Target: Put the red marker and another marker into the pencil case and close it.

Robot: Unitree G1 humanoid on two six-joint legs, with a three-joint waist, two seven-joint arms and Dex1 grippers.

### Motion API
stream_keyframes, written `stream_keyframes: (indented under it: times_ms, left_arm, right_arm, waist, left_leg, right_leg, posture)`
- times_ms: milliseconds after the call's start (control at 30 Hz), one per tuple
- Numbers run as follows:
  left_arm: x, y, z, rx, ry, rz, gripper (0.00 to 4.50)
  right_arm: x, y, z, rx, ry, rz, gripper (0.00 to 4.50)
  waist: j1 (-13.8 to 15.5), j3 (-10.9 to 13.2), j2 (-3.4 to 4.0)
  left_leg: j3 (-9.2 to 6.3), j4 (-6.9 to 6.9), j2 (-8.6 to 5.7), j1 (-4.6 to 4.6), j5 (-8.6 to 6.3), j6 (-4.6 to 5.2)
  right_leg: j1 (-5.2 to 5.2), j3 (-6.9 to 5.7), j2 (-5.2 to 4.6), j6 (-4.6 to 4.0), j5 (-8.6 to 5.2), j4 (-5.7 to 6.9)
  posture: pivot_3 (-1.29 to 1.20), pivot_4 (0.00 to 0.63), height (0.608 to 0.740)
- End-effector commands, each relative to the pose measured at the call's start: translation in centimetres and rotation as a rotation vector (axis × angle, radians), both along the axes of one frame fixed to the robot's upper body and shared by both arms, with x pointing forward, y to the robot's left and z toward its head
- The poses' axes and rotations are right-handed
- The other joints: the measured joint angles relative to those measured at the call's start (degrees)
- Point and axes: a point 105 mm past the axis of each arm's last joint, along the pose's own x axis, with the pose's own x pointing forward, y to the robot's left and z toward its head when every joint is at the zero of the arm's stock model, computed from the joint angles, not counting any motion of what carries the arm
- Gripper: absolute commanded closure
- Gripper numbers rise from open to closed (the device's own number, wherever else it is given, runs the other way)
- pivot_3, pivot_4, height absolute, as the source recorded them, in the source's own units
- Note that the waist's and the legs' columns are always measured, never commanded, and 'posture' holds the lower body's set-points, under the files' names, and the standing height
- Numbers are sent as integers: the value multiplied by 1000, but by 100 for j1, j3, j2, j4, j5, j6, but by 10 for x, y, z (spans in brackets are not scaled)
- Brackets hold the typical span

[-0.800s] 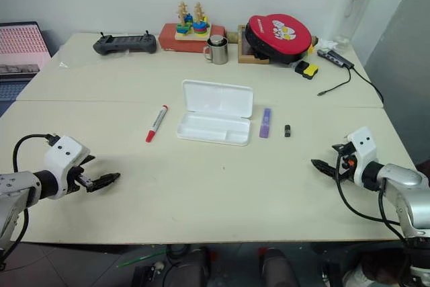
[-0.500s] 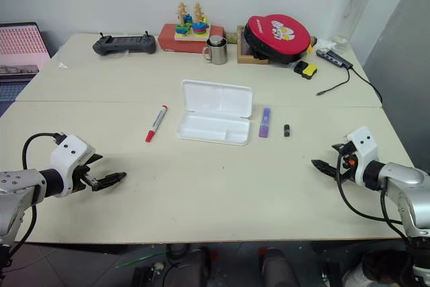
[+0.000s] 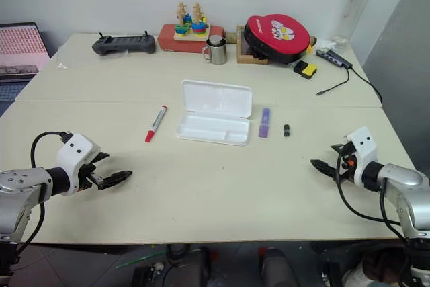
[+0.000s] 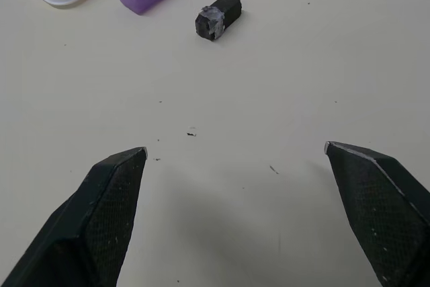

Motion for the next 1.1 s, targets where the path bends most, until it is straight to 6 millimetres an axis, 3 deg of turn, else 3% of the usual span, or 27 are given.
stream_keyframes:
  times_ms: [33,300,500,600,800,867,967,1100]
  left_arm:
    - [4,-3,8,1,-37,-19,0]
    - [6,-13,13,-70,-55,-42,0]
    - [14,-46,26,-241,-115,-104,0]
    - [21,-67,40,-416,-184,-122,0]
    - [39,-59,45,-489,-254,14,0]
    - [37,-70,55,-541,-281,-51,0]
    - [24,-94,59,-548,-267,-205,0]
    - [13,-108,66,-561,-257,-316,0]
  right_arm:
    - [-1,0,16,13,-63,3,29]
    - [-2,8,18,7,-60,47,29]
    - [11,57,35,-29,-82,268,29]
    - [16,97,37,-46,-84,439,29]
    - [30,156,39,-98,-64,654,29]
    - [42,177,32,-148,-42,707,29]
    - [60,190,24,-201,-22,705,29]
    - [73,202,21,-212,3,713,29]
  waist:
    - [0,0,0]
    - [0,0,0]
    - [-32,0,0]
    - [-28,-1,-2]
    - [-55,0,-1]
    - [-47,-1,-3]
    - [-54,-1,-3]
    - [9,-1,-3]
  left_leg:
    - [0,0,0,0,0,0]
    - [0,2,0,0,0,0]
    - [-1,7,2,2,1,1]
    - [-1,10,2,4,1,1]
    - [-12,15,2,6,2,1]
    - [-10,14,0,6,2,1]
    - [-10,12,0,4,2,0]
    - [-12,7,0,4,2,0]
  right_leg:
    - [0,0,0,0,0,0]
    - [2,0,0,2,2,0]
    - [1,0,2,7,5,4]
    - [6,-1,2,11,7,4]
    - [12,-3,11,19,15,8]
    - [13,-2,10,11,20,6]
    - [10,-3,10,0,26,5]
    - [11,-8,10,-3,27,7]
  posture:
    - [0,150,740]
    - [0,150,740]
    - [0,150,740]
    - [0,150,740]
    - [0,150,740]
    - [0,150,740]
    - [0,150,740]
    - [0,150,740]
